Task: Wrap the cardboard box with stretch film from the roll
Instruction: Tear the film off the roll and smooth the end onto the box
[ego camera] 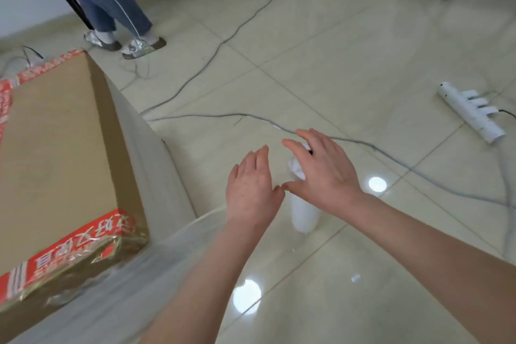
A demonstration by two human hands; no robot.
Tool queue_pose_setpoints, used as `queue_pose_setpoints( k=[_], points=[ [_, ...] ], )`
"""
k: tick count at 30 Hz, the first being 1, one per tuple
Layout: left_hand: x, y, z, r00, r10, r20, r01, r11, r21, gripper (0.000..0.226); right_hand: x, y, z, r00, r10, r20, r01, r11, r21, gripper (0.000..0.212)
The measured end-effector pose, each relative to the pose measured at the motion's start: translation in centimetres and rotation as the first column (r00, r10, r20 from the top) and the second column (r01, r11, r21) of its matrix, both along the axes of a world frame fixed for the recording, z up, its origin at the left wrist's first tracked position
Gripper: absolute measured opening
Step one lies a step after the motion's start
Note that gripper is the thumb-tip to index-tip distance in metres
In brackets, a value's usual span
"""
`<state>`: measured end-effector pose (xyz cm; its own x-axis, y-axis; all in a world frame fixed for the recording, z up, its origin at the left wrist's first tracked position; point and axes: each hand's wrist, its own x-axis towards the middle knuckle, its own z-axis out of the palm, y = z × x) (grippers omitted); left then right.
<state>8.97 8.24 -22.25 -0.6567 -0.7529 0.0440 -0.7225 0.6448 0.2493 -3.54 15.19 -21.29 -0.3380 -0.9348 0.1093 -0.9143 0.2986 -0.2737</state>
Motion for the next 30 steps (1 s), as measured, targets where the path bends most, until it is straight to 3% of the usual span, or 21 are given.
queue_pose_setpoints(
  k=[4, 10, 16, 21, 24, 26, 30],
  points=[
    [-0.1, -0.5, -0.4, 0.999, -0.038, -0.034, 0.036, 0.997, -0.069, 0.075, -0.1, -0.2, -0.8, 0.998, 0.01, -0.063, -0.017, 0.994, -0.104, 0.08],
    [-1.0, -2.2, 0.3, 0.99, -0.128, 0.066, 0.132, 0.989, -0.069, 0.068, -0.3, -0.4, -1.0, 0.99, 0.045, -0.136, -0.051, 0.998, -0.036, 0.083],
    [-1.0, -2.5, 2.4, 0.975, -0.188, 0.116, 0.193, 0.981, -0.031, 0.055, -0.3, -0.3, 1.2, 0.995, 0.083, -0.062, -0.08, 0.995, 0.057, 0.087],
    [-0.7, -1.1, 3.3, 0.972, -0.227, 0.056, 0.229, 0.972, -0.042, 0.028, 0.1, 0.6, 0.8, 0.997, 0.061, -0.048, -0.057, 0.996, 0.071, 0.062],
    [-0.7, -0.4, 2.9, 0.982, -0.188, 0.026, 0.189, 0.976, -0.104, 0.009, 0.0, 1.3, 1.2, 0.999, 0.046, -0.016, -0.045, 0.997, 0.07, 0.063],
    [-0.5, -0.2, 2.7, 0.986, -0.165, -0.004, 0.163, 0.981, -0.108, 0.01, -0.1, 1.6, 1.6, 0.998, 0.055, -0.008, -0.054, 0.997, 0.06, 0.058],
    [0.1, -0.1, 2.4, 0.992, -0.115, -0.05, 0.109, 0.987, -0.118, 0.019, 0.4, 1.3, 1.6, 0.999, 0.044, -0.032, -0.044, 0.999, -0.014, 0.028]
  ],
)
